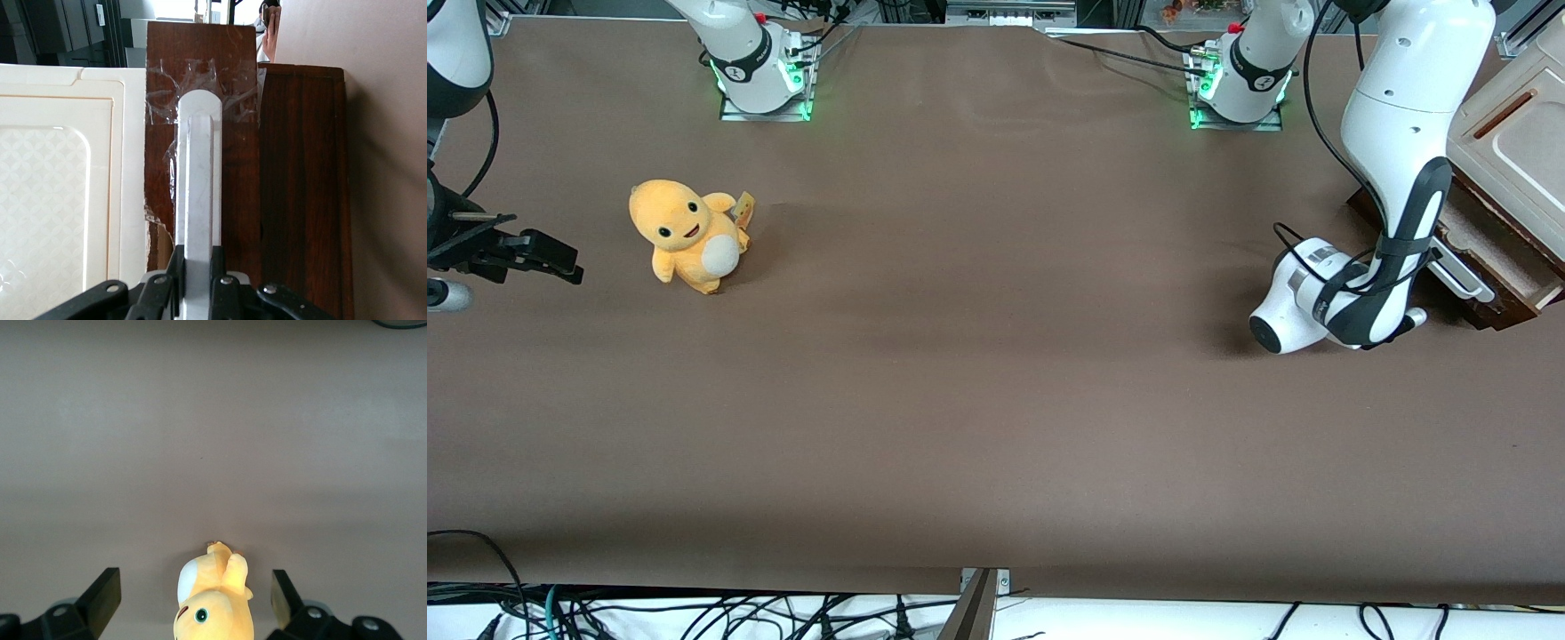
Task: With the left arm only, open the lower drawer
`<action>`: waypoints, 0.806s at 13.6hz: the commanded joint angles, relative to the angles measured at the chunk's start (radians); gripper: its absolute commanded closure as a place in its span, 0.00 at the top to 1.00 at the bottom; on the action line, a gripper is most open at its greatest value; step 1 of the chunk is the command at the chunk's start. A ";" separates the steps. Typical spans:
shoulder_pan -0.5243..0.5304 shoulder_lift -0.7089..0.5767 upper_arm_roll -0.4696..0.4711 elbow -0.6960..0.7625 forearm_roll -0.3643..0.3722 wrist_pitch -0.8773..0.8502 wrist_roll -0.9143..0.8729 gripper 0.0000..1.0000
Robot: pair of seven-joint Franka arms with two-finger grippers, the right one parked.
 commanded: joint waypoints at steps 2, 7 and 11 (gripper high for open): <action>-0.015 0.014 0.006 0.046 -0.020 -0.027 0.011 0.14; -0.035 0.016 0.006 0.058 -0.035 -0.056 0.012 0.14; -0.040 0.019 0.006 0.058 -0.035 -0.058 0.011 0.14</action>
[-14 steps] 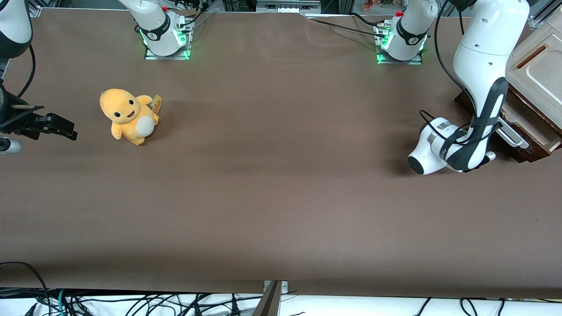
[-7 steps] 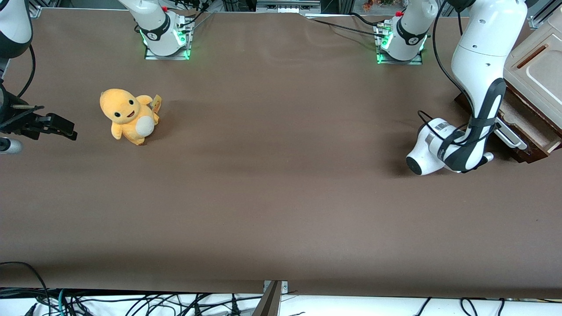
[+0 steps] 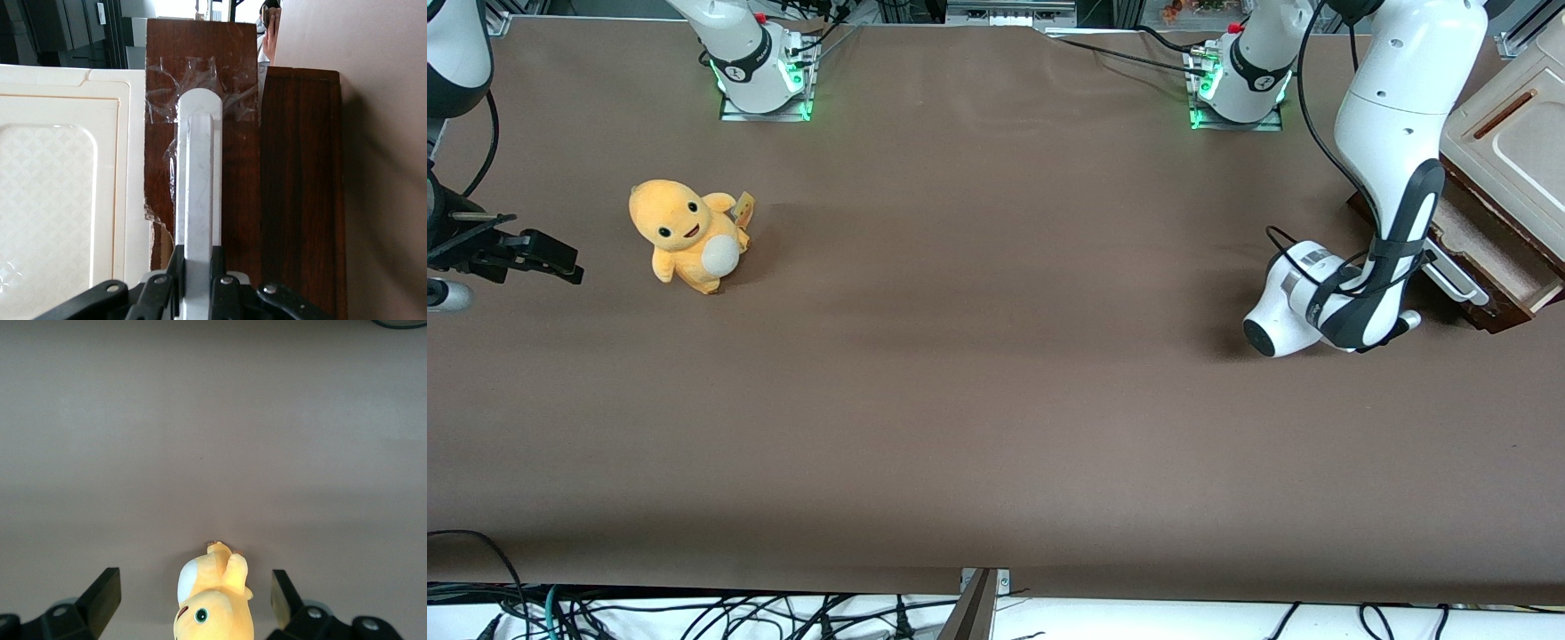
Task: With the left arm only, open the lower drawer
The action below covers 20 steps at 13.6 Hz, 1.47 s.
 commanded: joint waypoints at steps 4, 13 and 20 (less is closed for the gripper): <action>-0.015 0.010 0.007 0.033 -0.017 -0.038 0.012 0.14; -0.032 0.014 0.007 0.049 -0.020 -0.047 0.011 0.14; -0.034 0.022 0.007 0.050 -0.026 -0.050 -0.002 0.15</action>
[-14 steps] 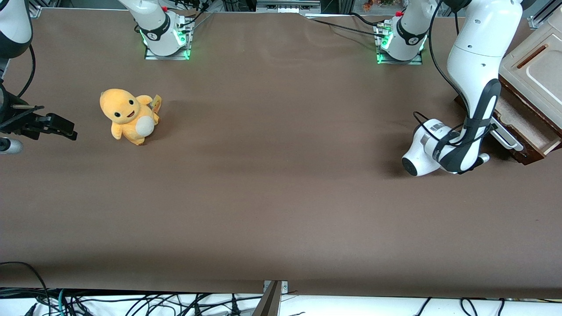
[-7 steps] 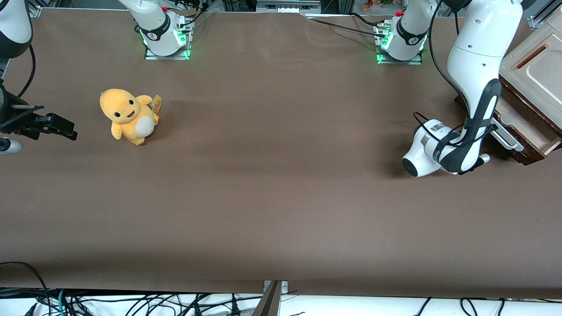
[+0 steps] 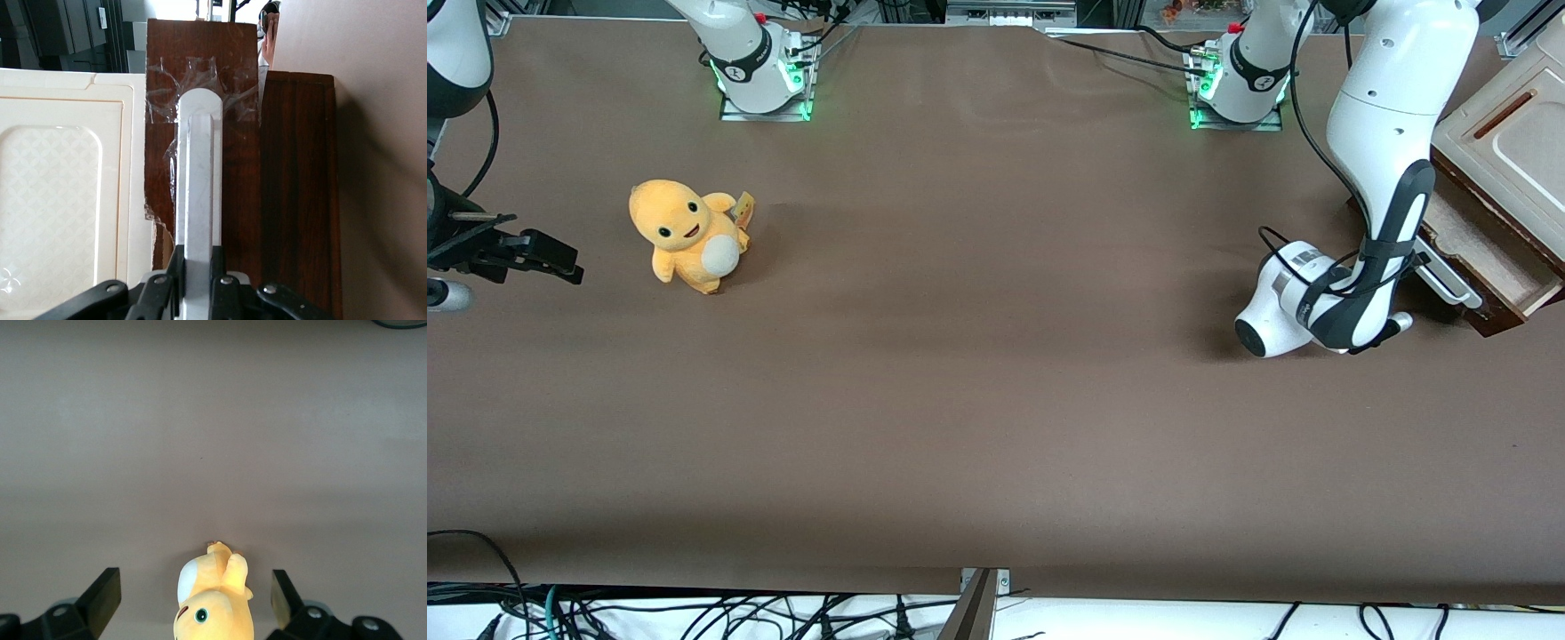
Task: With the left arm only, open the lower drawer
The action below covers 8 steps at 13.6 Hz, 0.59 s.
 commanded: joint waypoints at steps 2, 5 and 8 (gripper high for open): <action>-0.011 0.023 0.007 0.050 -0.028 -0.042 -0.004 0.16; -0.005 0.024 0.007 0.050 -0.040 -0.042 -0.004 0.32; 0.010 0.024 0.007 0.048 -0.042 -0.039 0.012 1.00</action>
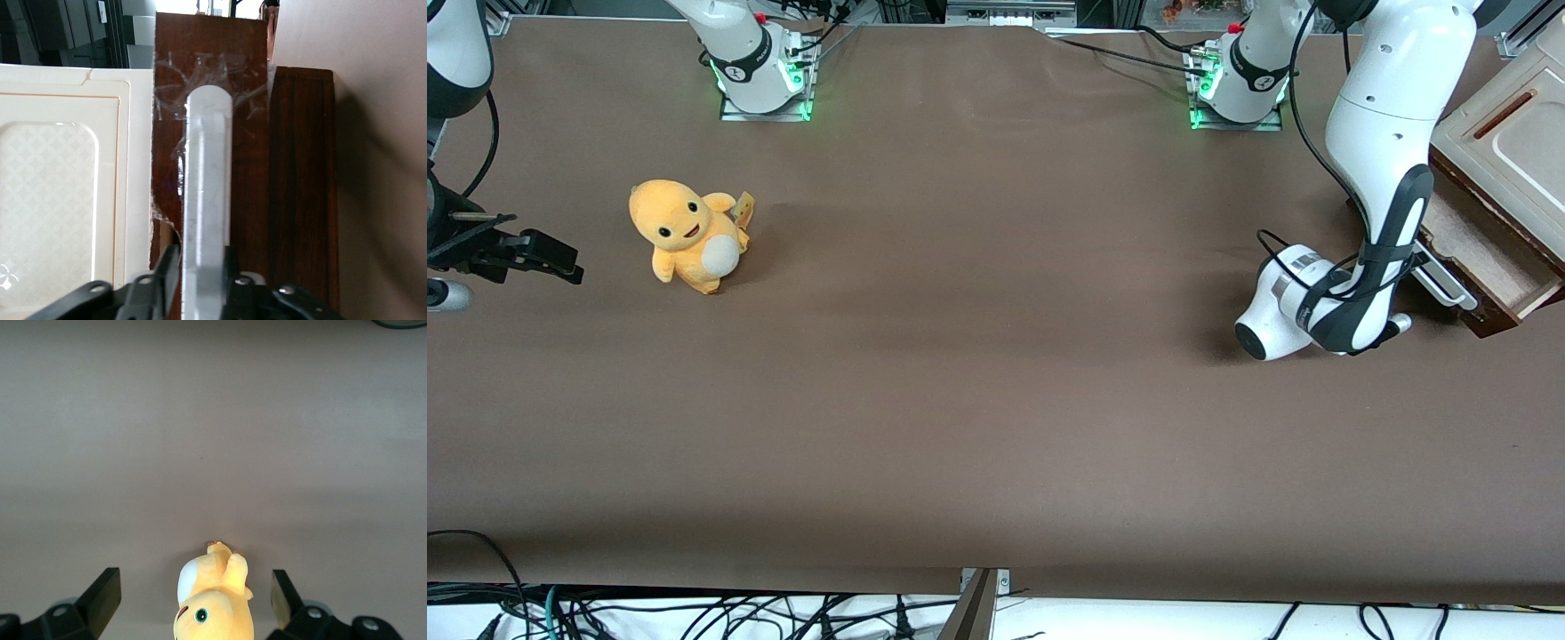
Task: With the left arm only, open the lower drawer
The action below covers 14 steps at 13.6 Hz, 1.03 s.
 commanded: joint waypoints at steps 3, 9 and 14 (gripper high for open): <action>0.007 0.008 0.003 0.028 -0.027 -0.024 0.012 1.00; -0.002 -0.005 0.001 0.029 -0.041 -0.028 0.023 1.00; -0.011 -0.089 -0.032 0.083 -0.277 -0.039 0.128 1.00</action>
